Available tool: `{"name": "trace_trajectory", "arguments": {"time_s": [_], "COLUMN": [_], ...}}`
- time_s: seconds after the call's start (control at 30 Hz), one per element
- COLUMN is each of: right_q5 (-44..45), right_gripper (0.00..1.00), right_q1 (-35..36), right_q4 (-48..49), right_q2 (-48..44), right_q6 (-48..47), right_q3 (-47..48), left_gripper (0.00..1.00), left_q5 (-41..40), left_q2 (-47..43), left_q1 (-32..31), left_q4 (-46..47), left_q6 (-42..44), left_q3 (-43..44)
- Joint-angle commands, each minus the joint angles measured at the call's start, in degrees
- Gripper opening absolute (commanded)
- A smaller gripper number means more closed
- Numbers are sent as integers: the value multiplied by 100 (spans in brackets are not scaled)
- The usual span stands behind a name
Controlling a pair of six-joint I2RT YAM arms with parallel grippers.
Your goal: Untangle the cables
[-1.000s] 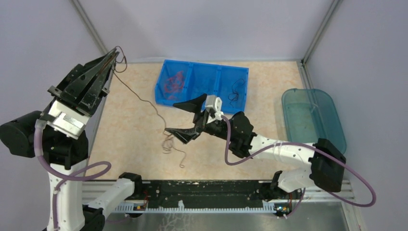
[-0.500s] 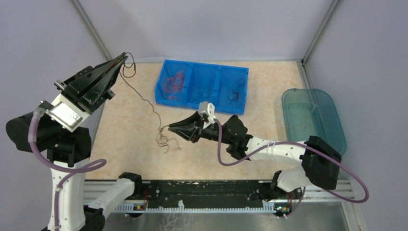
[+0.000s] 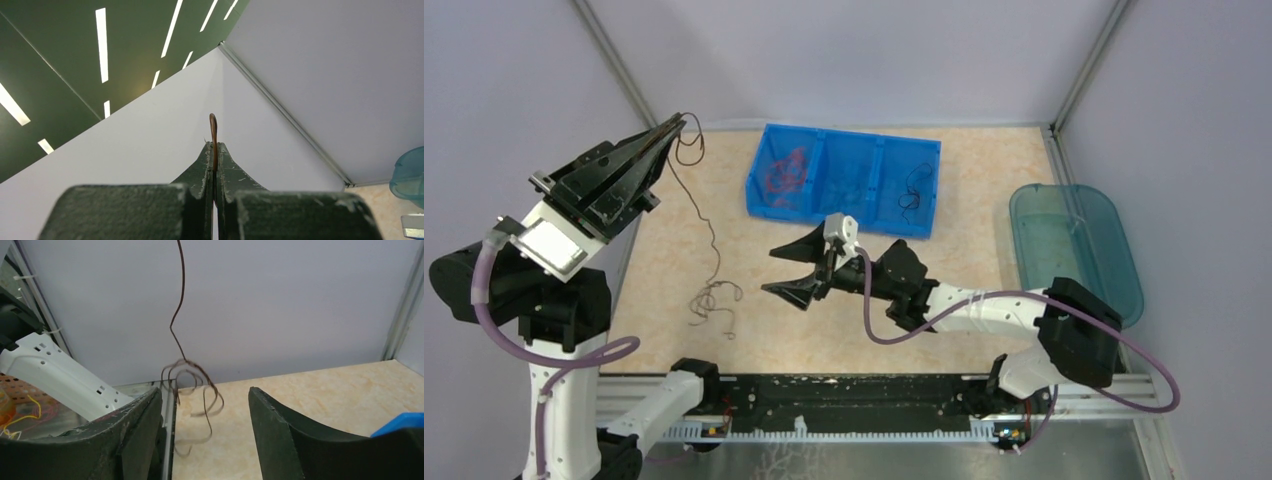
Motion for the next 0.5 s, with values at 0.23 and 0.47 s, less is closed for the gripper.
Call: {"name": "trace_trajectory", "arguments": {"time_s": [0.23,0.47], "right_q5": [-402,427], "right_gripper": [58,0], "right_q1": [293,217], "right_q4": [449,-337], "right_q2": [554,-13], "right_q6": [127,-319], "right_q3": [817,362], "left_gripper": [0,0], "left_q5": [32,-266], "left_q2": [-171,-473], "left_q1": [32,32], "left_q4": [-69,-617], "left_q6": [-3,554], "left_q3": [-72,-516]}}
